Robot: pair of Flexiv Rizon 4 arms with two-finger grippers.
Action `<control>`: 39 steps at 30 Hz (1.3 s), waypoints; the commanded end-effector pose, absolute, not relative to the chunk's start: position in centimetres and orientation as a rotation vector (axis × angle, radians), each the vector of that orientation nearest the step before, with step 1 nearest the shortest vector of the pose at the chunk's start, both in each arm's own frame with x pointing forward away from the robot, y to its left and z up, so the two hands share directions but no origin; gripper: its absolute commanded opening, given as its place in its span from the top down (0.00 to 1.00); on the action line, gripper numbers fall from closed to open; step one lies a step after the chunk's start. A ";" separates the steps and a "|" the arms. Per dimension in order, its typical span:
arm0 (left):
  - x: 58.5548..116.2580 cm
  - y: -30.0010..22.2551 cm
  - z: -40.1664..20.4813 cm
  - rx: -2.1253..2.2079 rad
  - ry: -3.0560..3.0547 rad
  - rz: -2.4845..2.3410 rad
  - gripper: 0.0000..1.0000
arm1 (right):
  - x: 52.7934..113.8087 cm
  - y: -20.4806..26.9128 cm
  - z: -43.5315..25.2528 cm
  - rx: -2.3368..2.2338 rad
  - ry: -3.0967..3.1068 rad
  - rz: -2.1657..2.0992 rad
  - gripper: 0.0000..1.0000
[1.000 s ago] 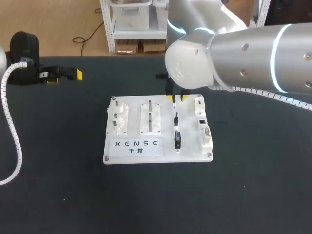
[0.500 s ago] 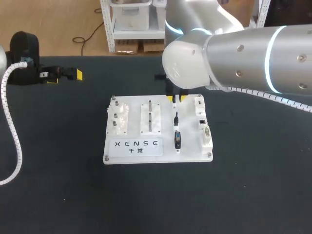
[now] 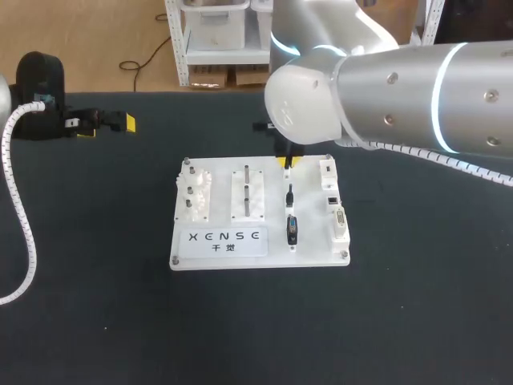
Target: Insert the USB connector, Ethernet cable, and multi-pin plug into their matching sockets one by one.
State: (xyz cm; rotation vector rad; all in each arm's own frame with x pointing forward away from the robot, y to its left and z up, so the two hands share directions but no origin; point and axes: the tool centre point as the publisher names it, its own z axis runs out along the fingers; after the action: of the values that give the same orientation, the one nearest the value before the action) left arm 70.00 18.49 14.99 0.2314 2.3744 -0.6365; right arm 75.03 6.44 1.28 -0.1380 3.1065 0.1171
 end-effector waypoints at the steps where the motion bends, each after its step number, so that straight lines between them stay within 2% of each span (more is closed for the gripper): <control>1: 70.0 18.5 15.0 0.231 2.374 -0.636 0.00 | 75.0 6.3 1.7 -0.138 3.100 0.116 0.92; 39: 70.0 18.5 15.0 0.231 2.374 -0.636 0.00 | 75.2 5.8 3.5 -0.144 3.043 0.101 0.95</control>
State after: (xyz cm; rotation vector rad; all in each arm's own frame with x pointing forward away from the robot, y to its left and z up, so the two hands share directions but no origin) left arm 70.00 18.49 14.99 0.2314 2.3745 -0.6365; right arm 75.69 6.13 3.41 -0.1487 3.0551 0.0971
